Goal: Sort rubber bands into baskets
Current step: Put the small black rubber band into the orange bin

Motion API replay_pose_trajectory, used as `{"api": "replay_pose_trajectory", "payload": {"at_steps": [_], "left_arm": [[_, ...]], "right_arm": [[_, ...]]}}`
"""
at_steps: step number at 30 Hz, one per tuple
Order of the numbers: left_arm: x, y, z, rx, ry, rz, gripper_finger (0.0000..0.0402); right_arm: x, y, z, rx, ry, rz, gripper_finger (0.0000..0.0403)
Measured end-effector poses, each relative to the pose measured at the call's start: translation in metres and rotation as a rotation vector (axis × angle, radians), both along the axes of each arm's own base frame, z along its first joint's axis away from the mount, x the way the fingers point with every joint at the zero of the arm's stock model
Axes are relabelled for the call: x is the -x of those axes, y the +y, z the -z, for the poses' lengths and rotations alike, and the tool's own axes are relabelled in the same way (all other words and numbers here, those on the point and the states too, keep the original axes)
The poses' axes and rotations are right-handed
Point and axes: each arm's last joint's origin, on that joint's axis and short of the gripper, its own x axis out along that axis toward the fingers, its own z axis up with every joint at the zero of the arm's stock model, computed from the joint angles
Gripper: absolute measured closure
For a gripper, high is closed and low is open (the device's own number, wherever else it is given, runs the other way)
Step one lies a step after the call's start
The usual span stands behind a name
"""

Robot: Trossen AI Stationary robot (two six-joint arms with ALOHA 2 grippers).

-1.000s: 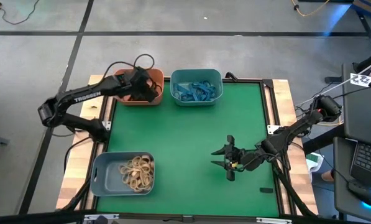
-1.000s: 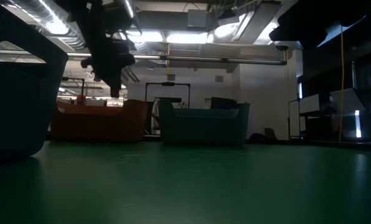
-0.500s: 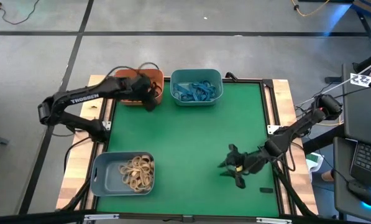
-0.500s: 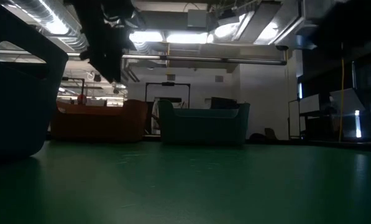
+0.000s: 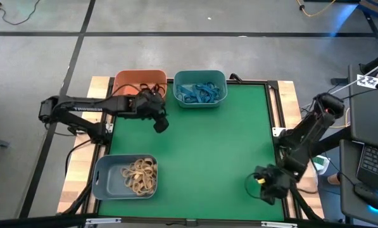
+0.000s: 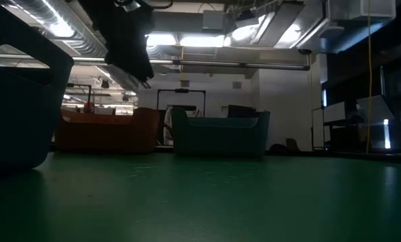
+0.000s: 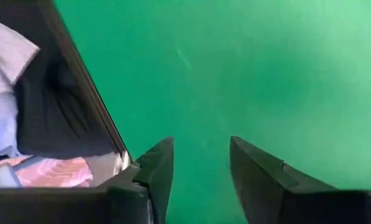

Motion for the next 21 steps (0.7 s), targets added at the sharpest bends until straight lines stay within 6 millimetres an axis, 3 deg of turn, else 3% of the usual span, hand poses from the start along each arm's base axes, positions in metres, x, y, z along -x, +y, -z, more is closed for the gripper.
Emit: {"api": "replay_pose_trajectory", "payload": {"at_steps": [9,21], "left_arm": [[-0.005,-0.005,0.002,-0.029,-0.046,0.044,0.0224],[-0.005,-0.005,0.002,-0.036,-0.042,0.051,0.0224]], "right_arm": [[0.036,0.023,0.018,0.055,0.163,-0.009,0.0244],[0.039,0.032,0.052,0.238,0.195,-0.12,0.0259]]}}
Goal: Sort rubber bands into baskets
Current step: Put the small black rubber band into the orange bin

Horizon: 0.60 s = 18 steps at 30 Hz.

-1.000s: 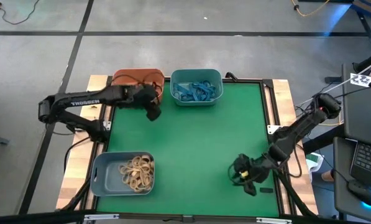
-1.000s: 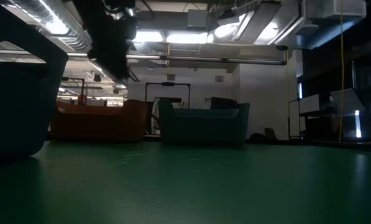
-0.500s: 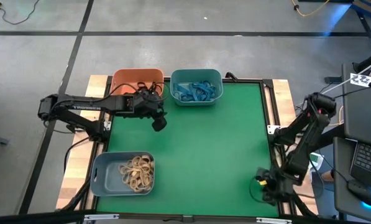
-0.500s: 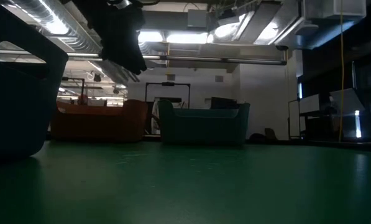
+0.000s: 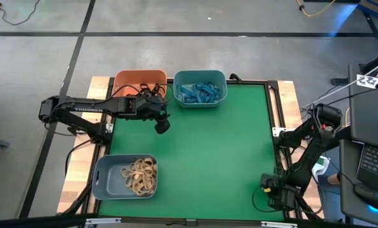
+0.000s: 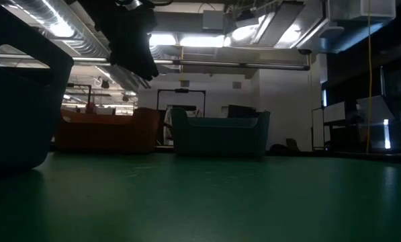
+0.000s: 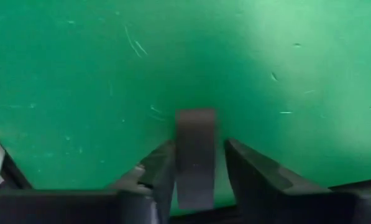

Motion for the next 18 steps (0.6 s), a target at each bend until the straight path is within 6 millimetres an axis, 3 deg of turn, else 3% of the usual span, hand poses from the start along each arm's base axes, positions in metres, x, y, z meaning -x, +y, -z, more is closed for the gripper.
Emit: {"api": "replay_pose_trajectory", "payload": {"at_steps": [4,7,14,18], "left_arm": [[0.0,0.0,0.0,0.002,-0.001,-0.002,0.0224],[0.0,0.0,0.0,0.005,-0.005,-0.005,0.0224],[-0.009,-0.014,-0.005,-0.048,-0.068,0.099,0.0224],[-0.016,-0.027,-0.008,-0.085,-0.114,0.182,0.0224]], "right_arm": [[0.0,0.001,-0.003,0.0,0.004,-0.005,0.0334],[-0.004,0.008,-0.016,-0.017,-0.038,-0.022,0.039],[-0.037,0.011,-0.05,0.038,-0.336,0.022,0.0385],[-0.059,0.003,-0.055,0.14,-0.522,0.009,0.0395]]}}
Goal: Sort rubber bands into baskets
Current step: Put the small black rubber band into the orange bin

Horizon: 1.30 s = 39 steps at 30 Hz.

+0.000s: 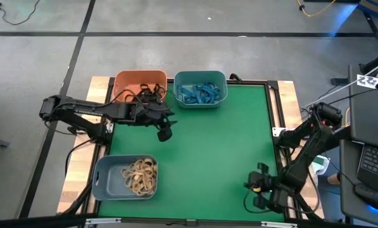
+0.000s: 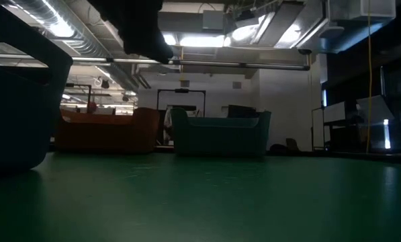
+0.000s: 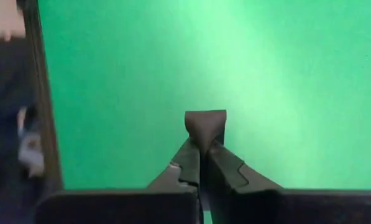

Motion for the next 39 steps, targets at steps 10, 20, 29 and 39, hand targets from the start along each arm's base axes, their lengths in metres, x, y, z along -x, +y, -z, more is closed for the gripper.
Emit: {"api": "replay_pose_trajectory", "payload": {"at_steps": [10,20,29,39], "left_arm": [[-0.022,-0.043,0.01,0.002,-0.069,0.164,0.0224],[-0.054,-0.087,0.037,-0.001,-0.161,0.295,0.0224],[-0.083,-0.116,0.066,-0.027,-0.303,0.376,0.0224],[-0.101,-0.126,0.08,0.026,-0.514,0.404,0.0224]], "right_arm": [[-0.049,-0.024,-0.008,0.232,-0.246,-0.029,0.0398],[-0.087,-0.04,-0.024,0.435,-0.474,-0.029,0.0388],[-0.111,-0.045,-0.042,0.467,-0.629,-0.041,0.0387],[-0.124,-0.051,-0.046,0.512,-0.686,-0.032,0.0386]]}}
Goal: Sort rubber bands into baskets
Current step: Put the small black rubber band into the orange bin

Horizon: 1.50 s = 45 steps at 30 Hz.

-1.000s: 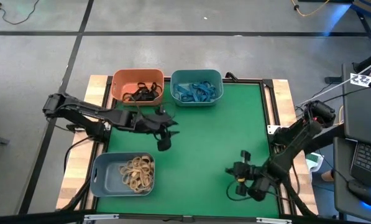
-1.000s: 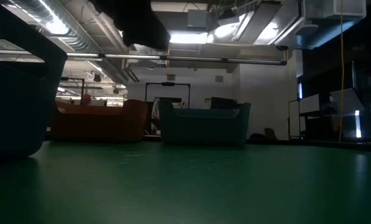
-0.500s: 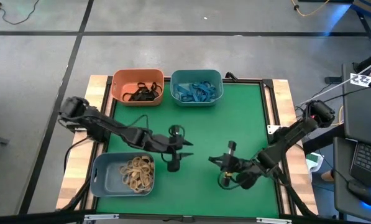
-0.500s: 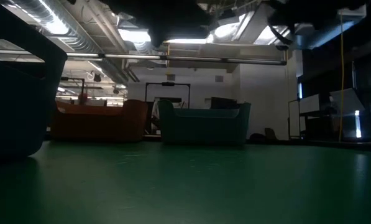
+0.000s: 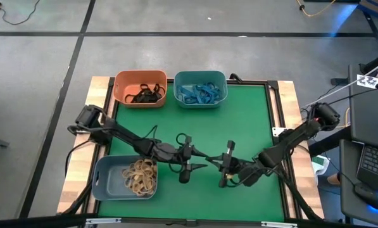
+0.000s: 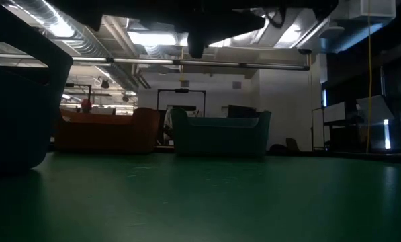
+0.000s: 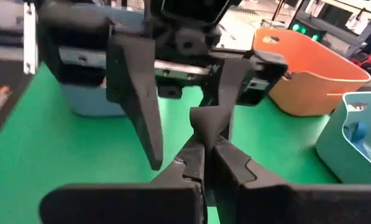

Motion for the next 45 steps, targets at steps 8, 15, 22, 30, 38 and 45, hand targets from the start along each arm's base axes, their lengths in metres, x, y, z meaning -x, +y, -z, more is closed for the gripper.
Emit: {"api": "replay_pose_trajectory", "payload": {"at_steps": [8,15,22,30,38,45], "left_arm": [[-0.004,0.004,0.004,0.045,-0.015,-0.017,0.0225],[-0.005,0.005,0.005,-0.009,-0.005,0.004,0.0289],[-0.005,0.004,0.005,-0.038,-0.006,0.02,0.039],[0.001,0.006,-0.001,-0.064,0.051,0.023,0.0398],[0.038,0.029,-0.032,-0.128,0.316,-0.134,0.0399],[0.094,0.088,-0.07,-0.161,0.512,-0.48,0.0399]], "right_arm": [[-0.012,0.001,0.006,0.015,-0.002,-0.075,0.0386],[-0.014,0.0,0.002,0.015,-0.032,-0.079,0.0386],[-0.016,-0.001,0.001,-0.026,-0.05,-0.091,0.0386],[-0.014,0.005,-0.008,-0.077,-0.071,-0.115,0.0326],[0.016,0.02,-0.051,-0.04,0.033,-0.193,0.0211],[0.029,0.026,-0.033,-0.115,0.113,-0.158,0.019]]}}
